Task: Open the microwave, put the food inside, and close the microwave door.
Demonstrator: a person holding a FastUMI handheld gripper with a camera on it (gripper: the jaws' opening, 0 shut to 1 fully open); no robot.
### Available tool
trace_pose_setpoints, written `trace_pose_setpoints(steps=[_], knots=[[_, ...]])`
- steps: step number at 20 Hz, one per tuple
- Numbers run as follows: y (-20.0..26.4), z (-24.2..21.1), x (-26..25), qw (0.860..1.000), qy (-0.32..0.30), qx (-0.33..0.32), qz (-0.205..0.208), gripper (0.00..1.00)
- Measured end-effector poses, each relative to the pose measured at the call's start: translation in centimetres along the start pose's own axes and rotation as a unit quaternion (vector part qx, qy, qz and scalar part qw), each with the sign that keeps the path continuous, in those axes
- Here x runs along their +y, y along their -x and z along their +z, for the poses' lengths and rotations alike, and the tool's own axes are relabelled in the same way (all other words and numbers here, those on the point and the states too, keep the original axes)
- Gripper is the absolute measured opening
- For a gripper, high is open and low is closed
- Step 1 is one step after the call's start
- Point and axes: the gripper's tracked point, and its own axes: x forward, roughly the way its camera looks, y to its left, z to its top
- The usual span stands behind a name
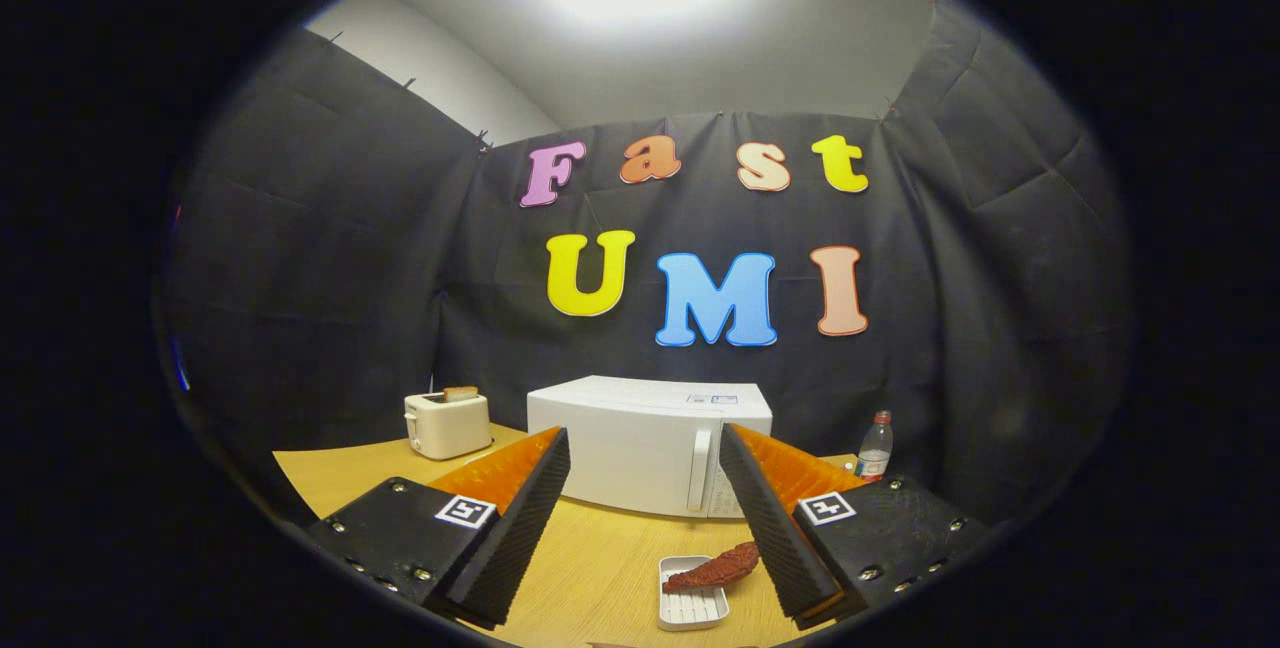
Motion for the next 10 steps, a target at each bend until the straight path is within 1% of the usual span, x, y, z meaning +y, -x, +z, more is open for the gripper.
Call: trace_pose_setpoints(steps=[4, 10], knots=[[-0.7, -0.5, 0.6, 1.000, -0.012, -0.001, 0.008, 0.94], [-3.3, -2.3, -0.2, 1.000, -0.008, 0.013, -0.015, 0.94]])
